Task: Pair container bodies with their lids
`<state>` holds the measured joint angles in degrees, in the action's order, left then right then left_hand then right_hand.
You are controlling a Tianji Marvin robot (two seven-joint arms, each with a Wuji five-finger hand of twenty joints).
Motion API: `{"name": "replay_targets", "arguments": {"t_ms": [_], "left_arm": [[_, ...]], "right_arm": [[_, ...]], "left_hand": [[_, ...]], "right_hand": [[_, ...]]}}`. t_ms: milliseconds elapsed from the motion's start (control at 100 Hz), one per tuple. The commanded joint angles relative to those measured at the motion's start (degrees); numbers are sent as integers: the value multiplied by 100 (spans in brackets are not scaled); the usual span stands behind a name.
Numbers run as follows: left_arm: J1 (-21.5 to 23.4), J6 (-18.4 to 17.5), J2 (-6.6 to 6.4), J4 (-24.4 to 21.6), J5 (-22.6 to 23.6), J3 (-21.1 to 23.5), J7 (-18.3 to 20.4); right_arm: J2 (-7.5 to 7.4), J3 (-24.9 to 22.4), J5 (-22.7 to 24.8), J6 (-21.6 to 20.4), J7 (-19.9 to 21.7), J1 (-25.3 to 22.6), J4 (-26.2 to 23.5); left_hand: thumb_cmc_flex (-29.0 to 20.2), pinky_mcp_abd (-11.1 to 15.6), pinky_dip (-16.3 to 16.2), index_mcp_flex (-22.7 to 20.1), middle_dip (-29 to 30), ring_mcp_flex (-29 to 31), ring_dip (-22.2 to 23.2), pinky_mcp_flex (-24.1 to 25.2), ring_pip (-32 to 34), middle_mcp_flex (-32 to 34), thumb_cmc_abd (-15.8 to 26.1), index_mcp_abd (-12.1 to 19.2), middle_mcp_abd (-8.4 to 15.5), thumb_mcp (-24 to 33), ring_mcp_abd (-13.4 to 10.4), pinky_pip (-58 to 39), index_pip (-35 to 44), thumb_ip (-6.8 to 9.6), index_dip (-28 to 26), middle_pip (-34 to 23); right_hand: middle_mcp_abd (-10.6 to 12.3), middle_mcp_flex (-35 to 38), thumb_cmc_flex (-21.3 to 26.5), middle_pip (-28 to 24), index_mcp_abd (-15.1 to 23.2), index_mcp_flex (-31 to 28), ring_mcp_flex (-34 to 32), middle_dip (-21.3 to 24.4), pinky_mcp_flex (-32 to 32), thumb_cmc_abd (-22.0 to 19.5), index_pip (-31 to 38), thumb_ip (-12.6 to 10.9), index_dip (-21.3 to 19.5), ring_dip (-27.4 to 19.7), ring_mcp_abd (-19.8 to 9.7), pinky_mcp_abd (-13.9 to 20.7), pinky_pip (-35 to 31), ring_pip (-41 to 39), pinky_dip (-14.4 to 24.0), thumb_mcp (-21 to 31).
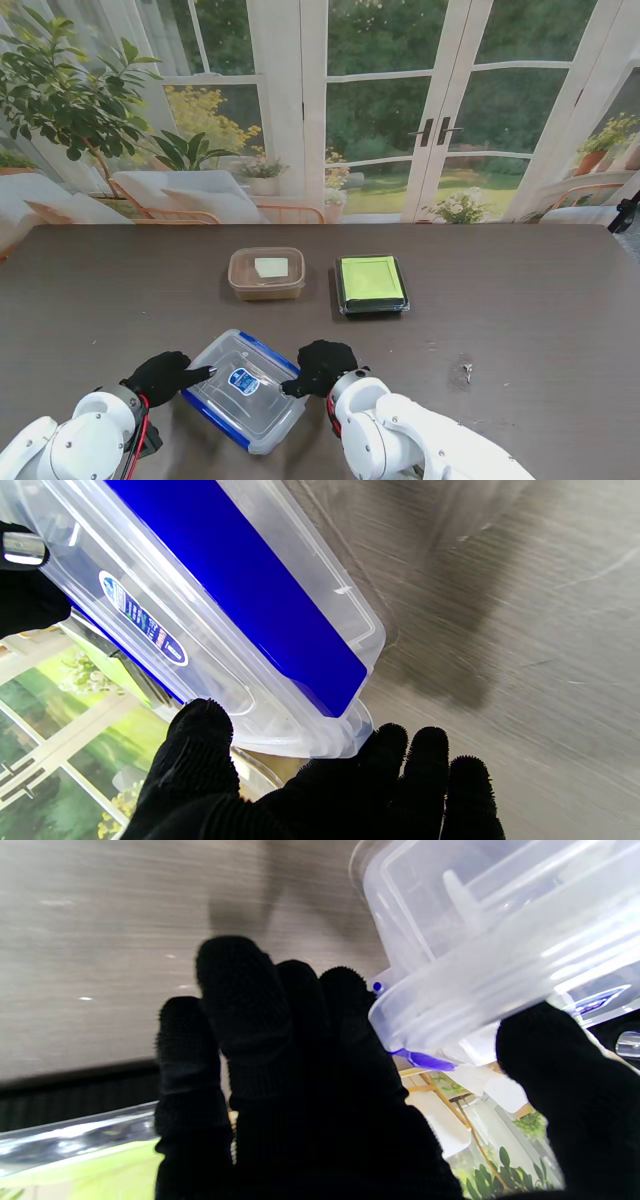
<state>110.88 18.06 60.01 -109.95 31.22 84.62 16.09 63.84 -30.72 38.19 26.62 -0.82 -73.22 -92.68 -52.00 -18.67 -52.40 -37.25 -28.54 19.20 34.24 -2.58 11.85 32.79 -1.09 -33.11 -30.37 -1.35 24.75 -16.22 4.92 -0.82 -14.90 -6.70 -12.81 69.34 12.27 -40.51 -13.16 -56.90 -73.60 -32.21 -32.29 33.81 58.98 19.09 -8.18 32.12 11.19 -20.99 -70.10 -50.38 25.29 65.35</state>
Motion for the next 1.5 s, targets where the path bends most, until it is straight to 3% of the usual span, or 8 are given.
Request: {"name": "replay_targets", "arguments": {"t_ms": [0,300,420,570,810,940,1170,1490], "left_arm": [[144,-46,82,-149,-29,-60,114],[697,46,144,-431,111,252,-126],[870,53,177,-506,138,329,-264],[948,52,198,-528,106,345,-356],[985,32,200,-552,131,318,-376],[1015,40,206,-582,134,323,-406],[1066,126,213,-667,148,314,-430],[1024,103,214,-662,144,296,-443]], "right_arm": [[315,260,-65,-72,151,12,50],[786,939,-113,107,-236,616,566],[861,1057,-47,139,-278,758,653],[716,975,178,89,-193,752,509],[103,150,869,-95,416,253,-247],[-114,-662,1311,-202,606,-462,-696],[-365,-1698,1706,-583,1384,-1440,-1393],[-485,-1810,968,-947,1825,-1958,-1702]], "left_hand": [[-173,124,-104,-325,-85,1,85,-4,94,116,-20,1387,529,54,35,-10,269,56,-54,-44],[-180,126,-119,-245,-95,-5,90,10,79,114,-8,1340,530,52,36,19,222,58,-47,-39],[-181,125,-125,-233,-96,-4,91,12,74,119,-5,1331,531,52,41,24,215,58,-45,-40],[-177,124,-131,-218,-96,-8,91,14,65,114,10,1325,531,51,36,29,206,58,-43,-37],[-178,123,-138,-197,-94,0,92,16,60,113,23,1300,523,52,41,35,196,58,-38,-35],[-177,130,-142,-192,-93,-6,91,16,53,112,42,1302,527,51,41,37,194,57,-37,-35],[-181,116,-151,-196,-93,4,96,4,54,112,60,1264,514,49,70,32,194,55,-37,-34],[-184,105,-161,-187,-94,15,105,-19,64,129,83,1182,507,45,86,27,180,54,-26,-37]], "right_hand": [[783,285,1068,-50,1232,257,-150,-124,-413,424,370,-305,-27,71,-434,85,-224,-124,39,632],[841,51,857,-7,1286,414,-127,-129,-315,176,282,-311,17,-64,-436,151,-225,35,58,571],[852,-316,108,148,1219,800,-115,89,-117,-416,-786,-1143,-593,-163,-405,212,-175,471,112,213],[777,-953,-393,559,1148,1892,279,400,250,-408,-1551,-1266,-678,-224,-233,169,16,1002,119,-512],[735,-1886,-823,604,866,3136,1023,691,711,-1180,-1952,-1451,-596,-257,-24,171,289,1393,229,-1693],[568,-1634,-827,187,870,2428,876,542,606,-1289,-1536,-1548,-755,-195,28,69,238,1126,293,-1740],[634,563,-781,-179,1097,-596,-115,-27,-248,-1244,-940,-1536,-890,329,-42,-34,-170,-433,142,-1316],[647,1195,-547,399,1220,-1287,-97,-153,-402,-1288,-1286,-1530,-834,329,55,-15,-314,-909,14,-878]]}}
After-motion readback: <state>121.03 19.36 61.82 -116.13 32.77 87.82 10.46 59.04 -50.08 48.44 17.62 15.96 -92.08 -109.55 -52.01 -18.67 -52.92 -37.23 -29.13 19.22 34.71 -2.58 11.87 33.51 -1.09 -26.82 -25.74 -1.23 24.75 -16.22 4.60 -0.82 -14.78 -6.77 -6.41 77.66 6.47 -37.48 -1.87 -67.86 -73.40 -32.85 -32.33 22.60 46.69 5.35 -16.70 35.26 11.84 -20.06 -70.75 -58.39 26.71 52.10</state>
